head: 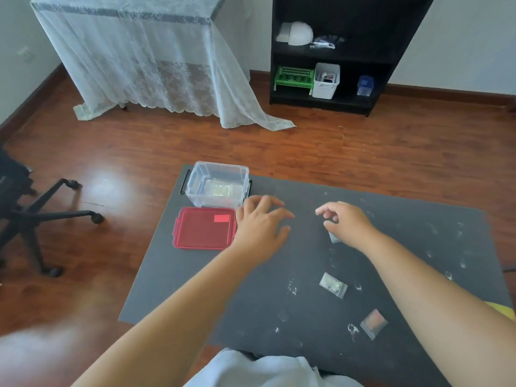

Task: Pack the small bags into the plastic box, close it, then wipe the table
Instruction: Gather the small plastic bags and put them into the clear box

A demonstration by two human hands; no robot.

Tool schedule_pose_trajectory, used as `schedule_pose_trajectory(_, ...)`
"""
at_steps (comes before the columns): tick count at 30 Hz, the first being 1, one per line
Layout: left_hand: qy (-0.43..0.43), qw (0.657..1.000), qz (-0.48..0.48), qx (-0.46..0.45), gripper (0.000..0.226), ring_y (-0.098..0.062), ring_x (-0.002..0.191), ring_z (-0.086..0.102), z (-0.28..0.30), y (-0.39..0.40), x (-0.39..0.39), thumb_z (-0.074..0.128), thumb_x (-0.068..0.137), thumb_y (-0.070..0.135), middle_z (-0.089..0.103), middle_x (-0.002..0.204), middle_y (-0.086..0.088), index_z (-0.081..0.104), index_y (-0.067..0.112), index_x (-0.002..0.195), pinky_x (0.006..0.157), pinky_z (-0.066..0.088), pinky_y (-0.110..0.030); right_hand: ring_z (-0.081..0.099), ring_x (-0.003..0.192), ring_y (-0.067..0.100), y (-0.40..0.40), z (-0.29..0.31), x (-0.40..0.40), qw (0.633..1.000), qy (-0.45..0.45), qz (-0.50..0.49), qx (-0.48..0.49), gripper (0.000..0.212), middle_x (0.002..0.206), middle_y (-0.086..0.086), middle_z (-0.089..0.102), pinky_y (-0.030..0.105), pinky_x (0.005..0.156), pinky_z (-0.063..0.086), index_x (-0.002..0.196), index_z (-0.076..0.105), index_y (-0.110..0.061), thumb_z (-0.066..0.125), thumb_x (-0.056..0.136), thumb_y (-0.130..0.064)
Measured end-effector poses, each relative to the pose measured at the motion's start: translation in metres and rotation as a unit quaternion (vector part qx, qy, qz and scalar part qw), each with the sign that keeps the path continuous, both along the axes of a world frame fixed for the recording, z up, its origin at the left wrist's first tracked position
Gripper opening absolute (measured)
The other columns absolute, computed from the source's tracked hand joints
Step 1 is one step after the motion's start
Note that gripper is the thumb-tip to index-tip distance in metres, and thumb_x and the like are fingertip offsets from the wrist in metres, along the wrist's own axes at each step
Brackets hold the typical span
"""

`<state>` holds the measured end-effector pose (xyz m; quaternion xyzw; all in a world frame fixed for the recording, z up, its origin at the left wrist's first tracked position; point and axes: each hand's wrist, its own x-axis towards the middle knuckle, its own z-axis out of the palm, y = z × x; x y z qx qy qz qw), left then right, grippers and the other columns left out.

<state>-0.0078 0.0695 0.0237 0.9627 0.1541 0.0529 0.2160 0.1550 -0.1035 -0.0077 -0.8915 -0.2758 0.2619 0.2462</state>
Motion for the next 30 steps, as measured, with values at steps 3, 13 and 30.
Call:
schedule_pose_trajectory(3, 0.041, 0.996, -0.081, -0.007, 0.026, -0.026, 0.120, 0.035, -0.013, -0.041, -0.001, 0.060, 0.085, 0.040, 0.052, 0.122, 0.015, 0.066, 0.040, 0.111, 0.088, 0.020, -0.034, 0.052, 0.098, 0.018, -0.039, -0.009, 0.003, 0.997, 0.005, 0.042, -0.072, 0.037, 0.110, -0.001, 0.054, 0.030, 0.082, 0.042, 0.115, 0.064, -0.027, 0.060, 0.084, -0.008)
schedule_pose_trajectory(13, 0.202, 0.958, -0.195, 0.057, 0.044, -0.021, 0.121, 0.035, -0.044, -0.107, 0.009, 0.057, 0.089, 0.047, 0.049, 0.130, 0.010, 0.051, 0.037, 0.132, 0.097, 0.023, -0.033, 0.047, 0.088, 0.015, -0.069, -0.030, -0.003, 0.998, -0.012, -0.028, -0.048, 0.039, 0.104, -0.002, 0.041, 0.030, 0.080, 0.042, 0.122, 0.063, -0.021, 0.068, 0.083, -0.017)
schedule_pose_trajectory(30, 0.210, 0.963, -0.001, -0.172, 0.009, -0.015, 0.076, 0.062, -0.042, -0.122, -0.002, 0.069, 0.078, 0.029, 0.065, 0.079, 0.010, 0.061, 0.026, 0.079, 0.064, 0.048, -0.027, 0.056, 0.056, -0.001, -0.133, 0.012, -0.015, 0.975, 0.163, 0.121, -0.096, 0.011, 0.063, -0.013, 0.068, 0.017, 0.052, 0.041, 0.077, 0.072, -0.028, 0.073, 0.074, -0.018)
